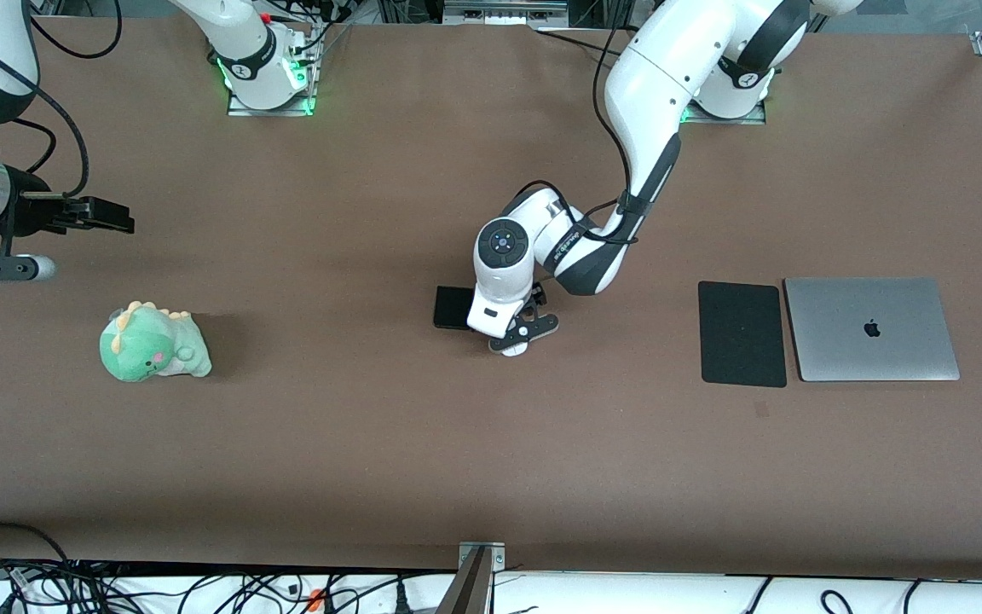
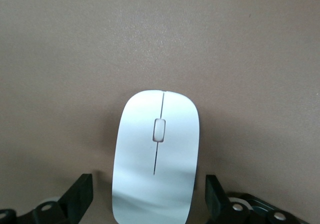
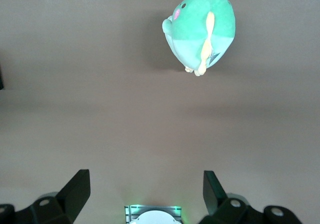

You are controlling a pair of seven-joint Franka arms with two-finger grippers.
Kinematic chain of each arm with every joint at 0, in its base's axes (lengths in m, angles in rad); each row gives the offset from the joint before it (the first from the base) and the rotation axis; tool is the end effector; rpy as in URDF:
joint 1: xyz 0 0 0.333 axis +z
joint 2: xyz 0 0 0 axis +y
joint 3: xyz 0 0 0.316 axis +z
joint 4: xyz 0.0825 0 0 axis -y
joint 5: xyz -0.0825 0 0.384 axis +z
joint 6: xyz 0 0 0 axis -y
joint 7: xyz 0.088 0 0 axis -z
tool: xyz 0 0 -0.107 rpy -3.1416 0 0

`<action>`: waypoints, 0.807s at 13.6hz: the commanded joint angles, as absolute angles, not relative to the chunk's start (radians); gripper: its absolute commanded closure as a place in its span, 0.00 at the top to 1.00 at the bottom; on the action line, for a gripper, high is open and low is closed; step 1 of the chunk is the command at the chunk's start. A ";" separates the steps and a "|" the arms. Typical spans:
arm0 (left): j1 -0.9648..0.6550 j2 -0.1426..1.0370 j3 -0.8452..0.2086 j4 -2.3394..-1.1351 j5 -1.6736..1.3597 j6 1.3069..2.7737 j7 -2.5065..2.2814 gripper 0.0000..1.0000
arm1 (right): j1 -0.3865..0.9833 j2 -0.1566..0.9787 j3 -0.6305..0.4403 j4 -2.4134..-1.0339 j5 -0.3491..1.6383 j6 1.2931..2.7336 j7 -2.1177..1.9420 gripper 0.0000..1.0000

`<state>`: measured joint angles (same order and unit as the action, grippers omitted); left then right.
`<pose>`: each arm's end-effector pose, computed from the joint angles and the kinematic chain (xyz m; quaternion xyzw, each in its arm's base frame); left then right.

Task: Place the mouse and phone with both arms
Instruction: 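Carry the mouse toward the pad while the right gripper reaches the phone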

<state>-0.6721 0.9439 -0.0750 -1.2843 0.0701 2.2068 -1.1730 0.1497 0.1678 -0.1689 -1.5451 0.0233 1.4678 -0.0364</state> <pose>0.5569 -0.4943 0.1746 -0.9786 -0.2055 0.0074 0.0062 0.5849 -0.0015 0.5342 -0.9926 -0.0078 0.1211 0.0009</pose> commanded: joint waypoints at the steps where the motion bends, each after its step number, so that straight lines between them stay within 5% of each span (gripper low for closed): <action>1: -0.689 0.962 -0.063 -1.255 0.095 2.206 -1.200 0.80 | 0.144 0.181 -0.166 -1.537 0.043 1.453 -0.029 1.00; 4: -0.693 0.962 -0.063 -1.253 0.094 2.206 -1.201 0.58 | 0.153 0.198 -0.166 -1.540 0.048 1.453 -0.025 1.00; 11: -0.674 0.927 -0.055 -1.255 0.097 2.194 -1.192 0.55 | 0.155 0.227 -0.166 -1.546 0.104 1.486 -0.026 1.00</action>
<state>-0.6802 0.9435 -0.0678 -1.2739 0.0702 2.2069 -1.1765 0.1526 0.2293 -0.1665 -1.5456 0.0855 1.4722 -0.0351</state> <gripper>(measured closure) 0.379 0.000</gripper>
